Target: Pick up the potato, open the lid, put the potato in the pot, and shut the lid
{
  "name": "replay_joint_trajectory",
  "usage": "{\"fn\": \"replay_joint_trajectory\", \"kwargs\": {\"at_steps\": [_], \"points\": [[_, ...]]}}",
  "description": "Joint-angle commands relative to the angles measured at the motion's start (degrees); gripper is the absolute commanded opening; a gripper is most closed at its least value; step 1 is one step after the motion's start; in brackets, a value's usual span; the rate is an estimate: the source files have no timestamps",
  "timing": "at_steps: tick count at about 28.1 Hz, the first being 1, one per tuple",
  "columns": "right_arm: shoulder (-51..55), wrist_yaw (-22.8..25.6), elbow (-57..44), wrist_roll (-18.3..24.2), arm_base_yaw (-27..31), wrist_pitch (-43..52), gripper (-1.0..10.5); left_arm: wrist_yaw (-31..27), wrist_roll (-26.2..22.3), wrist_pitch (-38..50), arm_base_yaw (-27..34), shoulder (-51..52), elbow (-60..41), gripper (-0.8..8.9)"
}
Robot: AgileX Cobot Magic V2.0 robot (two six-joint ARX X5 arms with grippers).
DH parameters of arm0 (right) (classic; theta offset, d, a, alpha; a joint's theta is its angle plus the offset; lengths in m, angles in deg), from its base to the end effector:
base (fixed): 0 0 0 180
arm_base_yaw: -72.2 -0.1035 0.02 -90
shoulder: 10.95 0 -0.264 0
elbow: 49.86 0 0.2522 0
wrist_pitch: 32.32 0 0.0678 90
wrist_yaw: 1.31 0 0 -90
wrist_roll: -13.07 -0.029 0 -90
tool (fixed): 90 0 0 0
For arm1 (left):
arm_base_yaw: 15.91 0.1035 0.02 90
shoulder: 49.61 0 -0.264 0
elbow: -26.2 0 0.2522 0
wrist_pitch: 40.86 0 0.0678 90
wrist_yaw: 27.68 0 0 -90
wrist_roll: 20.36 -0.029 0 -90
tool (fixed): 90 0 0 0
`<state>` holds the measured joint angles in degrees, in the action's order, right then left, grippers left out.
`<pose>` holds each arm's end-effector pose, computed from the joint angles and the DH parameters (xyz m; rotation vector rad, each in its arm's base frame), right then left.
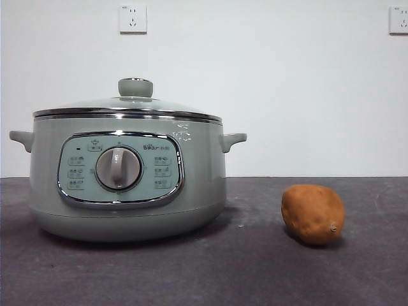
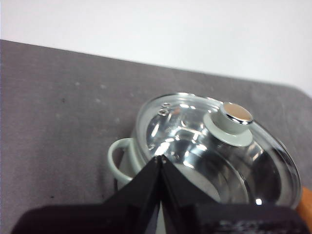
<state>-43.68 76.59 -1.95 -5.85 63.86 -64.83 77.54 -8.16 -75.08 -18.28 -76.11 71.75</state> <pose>0.1308 0.0253 0.2836 0.3342 0.3597 0.3007 0.1142 -0.0123 0.2785 -0.2398 0.2958 -0.2761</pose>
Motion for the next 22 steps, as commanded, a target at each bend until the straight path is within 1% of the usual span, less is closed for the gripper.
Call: {"fn": "replay_joint_trajectory", "kwargs": {"at_steps": [1, 4, 7, 9, 11, 12, 13, 14, 15, 16, 17, 20, 22], "points": [[-5.2, -3.5, 4.5, 3.8, 0.0, -3.2, 0.0, 3.0, -4.6, -3.0, 0.2, -4.9, 4.7, -0.04], [-10.4, -8.0, 9.0, 6.6, 0.0, -7.5, 0.0, 7.1, -6.3, -6.9, 0.2, -10.1, 9.6, -0.04], [-15.1, -12.7, 12.5, 8.4, 0.0, -11.1, 0.0, 11.4, -7.9, -10.5, 0.2, -14.9, 13.7, -0.04], [-17.2, -14.6, 13.7, 9.0, 0.0, -12.1, 0.0, 12.5, -8.3, -12.1, 0.2, -17.0, 15.4, 0.01], [-18.9, -15.6, 14.4, 9.0, 0.0, -12.3, 0.0, 12.5, -8.5, -12.6, 0.1, -18.8, 16.6, 0.10], [-19.5, -16.1, 14.5, 9.0, 0.0, -12.3, 0.1, 12.5, -8.5, -12.5, 0.1, -19.3, 16.8, 0.39], [-20.0, -16.4, 14.6, 9.0, 0.0, -12.3, 0.4, 12.5, -8.5, -12.5, 0.1, -19.6, 16.9, 1.06], [-20.7, -16.3, 14.7, 8.9, 0.0, -12.3, 1.4, 12.4, -8.4, -12.3, 0.1, -19.9, 17.0, 2.25], [-21.1, -16.3, 14.7, 8.9, 0.0, -12.3, 2.9, 12.1, -8.4, -12.0, 0.1, -19.9, 17.0, 3.15], [-21.3, -16.3, 14.7, 8.9, 0.0, -12.3, 4.4, 11.9, -8.4, -11.6, 0.1, -19.9, 17.0, 3.28], [-21.5, -16.3, 14.7, 8.9, 0.0, -12.3, 5.3, 11.9, -8.4, -11.1, 0.1, -19.9, 17.0, 3.28], [-22.2, -15.4, 14.8, 8.9, -1.3, -12.2, 5.3, 11.9, -8.3, -10.3, 0.1, -19.9, 17.0, 3.28], [-23.4, -10.3, 15.0, 8.2, -4.4, -12.2, 5.3, 11.9, -8.3, -10.3, 0.1, -19.9, 17.0, 3.28]]}}
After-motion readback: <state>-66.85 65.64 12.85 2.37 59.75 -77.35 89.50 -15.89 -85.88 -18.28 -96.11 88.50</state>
